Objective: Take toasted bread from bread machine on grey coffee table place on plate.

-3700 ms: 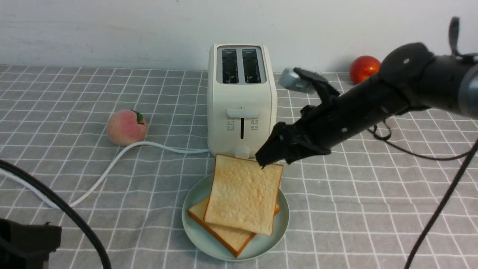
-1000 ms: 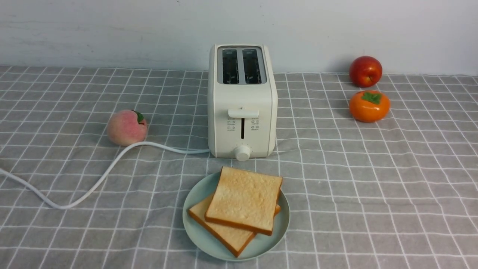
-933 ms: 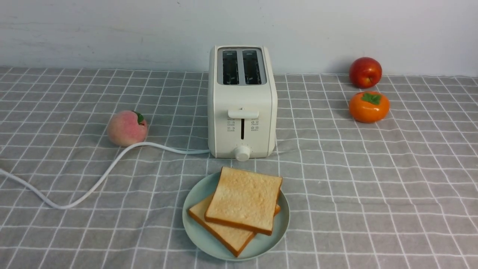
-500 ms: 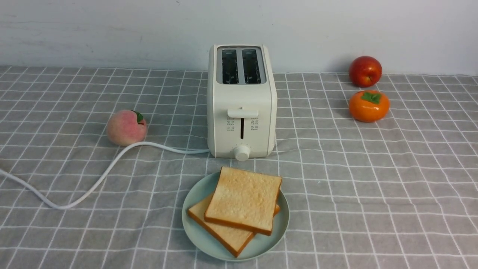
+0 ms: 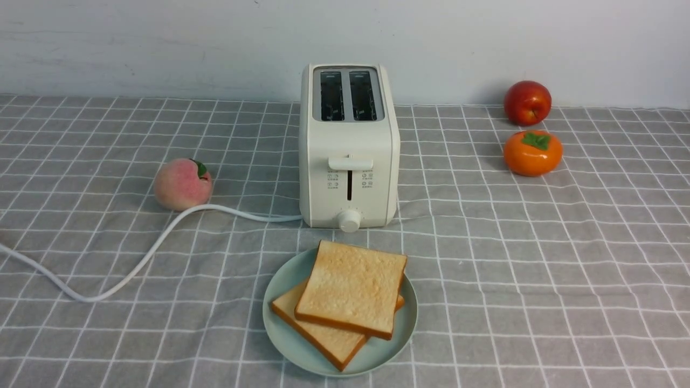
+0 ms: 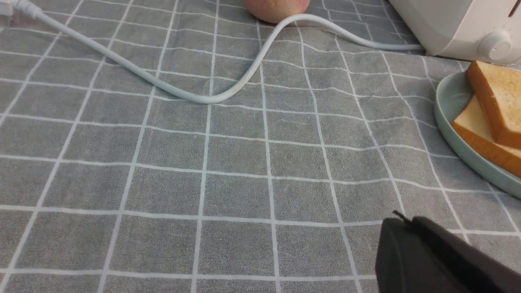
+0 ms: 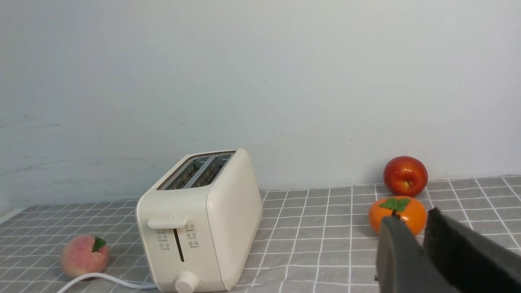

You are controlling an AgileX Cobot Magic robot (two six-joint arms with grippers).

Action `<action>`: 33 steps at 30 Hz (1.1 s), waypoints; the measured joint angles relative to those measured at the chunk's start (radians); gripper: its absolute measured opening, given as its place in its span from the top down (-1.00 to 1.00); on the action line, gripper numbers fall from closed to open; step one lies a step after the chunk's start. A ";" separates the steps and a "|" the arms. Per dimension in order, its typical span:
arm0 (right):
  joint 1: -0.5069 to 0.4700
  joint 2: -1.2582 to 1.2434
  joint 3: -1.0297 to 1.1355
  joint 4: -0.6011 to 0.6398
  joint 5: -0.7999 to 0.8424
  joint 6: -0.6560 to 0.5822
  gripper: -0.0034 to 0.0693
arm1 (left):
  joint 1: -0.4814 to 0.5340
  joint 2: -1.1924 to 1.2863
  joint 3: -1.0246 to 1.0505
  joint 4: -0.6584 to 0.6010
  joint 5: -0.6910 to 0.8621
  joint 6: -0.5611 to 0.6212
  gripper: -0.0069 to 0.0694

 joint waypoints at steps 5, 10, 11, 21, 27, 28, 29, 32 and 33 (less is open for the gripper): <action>-0.010 -0.007 0.044 -0.059 0.025 0.000 0.61 | 0.000 0.000 0.000 0.000 -0.001 0.000 0.82; -0.095 -0.064 0.222 -0.135 0.073 0.000 0.60 | 0.000 0.000 0.000 0.000 0.001 0.000 0.82; -0.105 -0.077 0.253 -0.140 0.080 0.000 0.60 | 0.000 0.000 0.000 0.000 0.001 0.000 0.82; -0.158 -0.158 0.333 -0.157 0.239 0.001 0.56 | 0.001 -0.001 0.000 0.001 0.005 0.000 0.81; -0.158 -0.159 0.333 -0.157 0.239 0.001 0.54 | 0.001 -0.001 0.000 0.001 0.006 0.000 0.80; -0.158 -0.159 0.333 -0.157 0.239 0.001 0.54 | 0.001 -0.001 0.000 0.001 0.006 0.000 0.79; -0.158 -0.159 0.333 -0.157 0.239 0.001 0.54 | 0.001 -0.001 0.000 0.001 0.006 0.000 0.78; -0.158 -0.159 0.333 -0.158 0.239 0.001 0.52 | 0.001 -0.001 0.000 0.001 0.006 0.000 0.77; -0.158 -0.159 0.333 -0.158 0.239 0.001 0.52 | 0.001 -0.001 0.000 0.001 0.006 0.000 0.77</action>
